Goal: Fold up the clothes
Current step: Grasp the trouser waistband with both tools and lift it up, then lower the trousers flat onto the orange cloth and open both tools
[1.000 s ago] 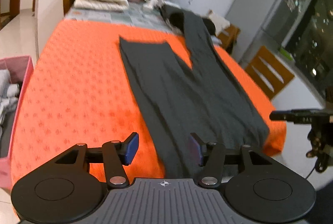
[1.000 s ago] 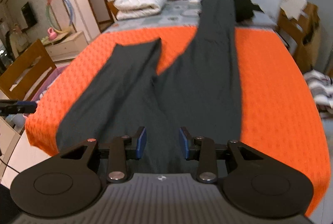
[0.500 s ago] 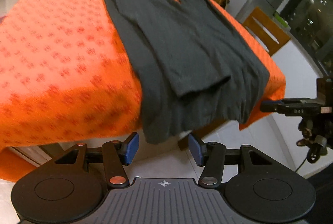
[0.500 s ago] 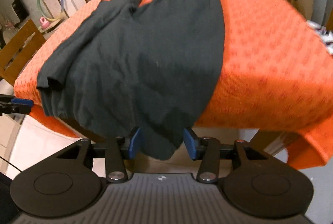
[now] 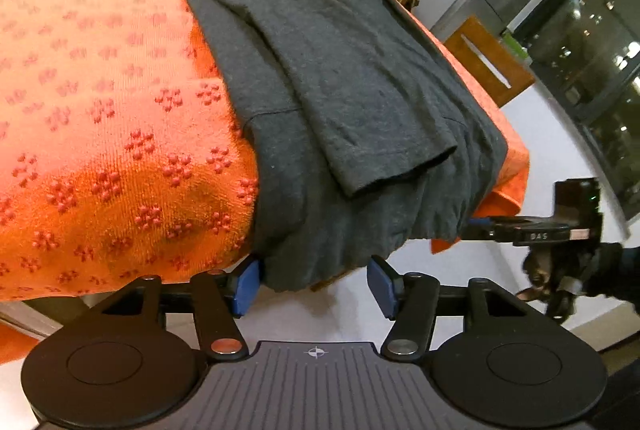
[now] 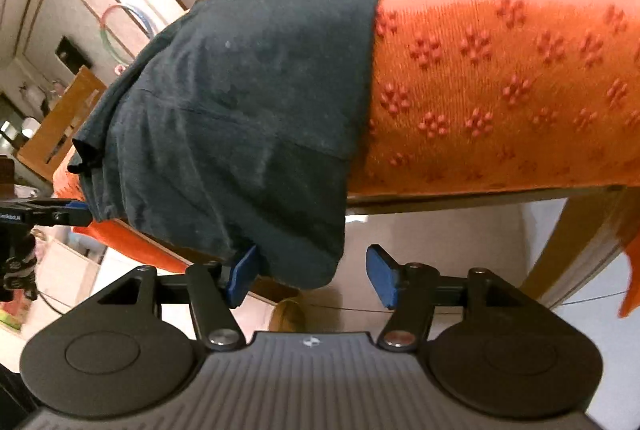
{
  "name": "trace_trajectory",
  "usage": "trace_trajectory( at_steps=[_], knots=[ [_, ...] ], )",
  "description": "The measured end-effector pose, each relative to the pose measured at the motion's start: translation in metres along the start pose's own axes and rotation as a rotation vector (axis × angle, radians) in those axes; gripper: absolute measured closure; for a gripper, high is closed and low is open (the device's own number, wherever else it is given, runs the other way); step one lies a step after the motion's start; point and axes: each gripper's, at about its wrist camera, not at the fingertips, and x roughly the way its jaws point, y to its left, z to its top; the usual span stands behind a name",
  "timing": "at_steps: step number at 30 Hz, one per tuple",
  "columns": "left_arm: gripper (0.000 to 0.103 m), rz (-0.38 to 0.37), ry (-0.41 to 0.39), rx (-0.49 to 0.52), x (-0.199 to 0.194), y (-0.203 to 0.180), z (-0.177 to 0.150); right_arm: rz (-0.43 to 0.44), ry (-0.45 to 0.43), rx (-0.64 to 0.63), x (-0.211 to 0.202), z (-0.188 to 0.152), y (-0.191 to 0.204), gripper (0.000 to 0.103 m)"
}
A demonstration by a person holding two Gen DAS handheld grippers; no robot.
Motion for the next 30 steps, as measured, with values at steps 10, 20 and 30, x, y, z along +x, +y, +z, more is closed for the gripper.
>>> trace_trajectory(
  at_steps=[10,20,30],
  knots=[
    [0.095,-0.086,-0.009,-0.052,-0.021,-0.011,0.002,0.209,-0.035,0.109,-0.03,0.013,0.008,0.097],
    [0.096,-0.128,-0.123,-0.029,-0.094,-0.06,0.042,0.365,-0.174,0.12,-0.122,0.055,0.053,0.098],
    [0.095,-0.098,-0.107,0.031,-0.113,-0.071,0.063,0.318,-0.232,0.093,-0.154,0.097,0.069,0.097]
  ],
)
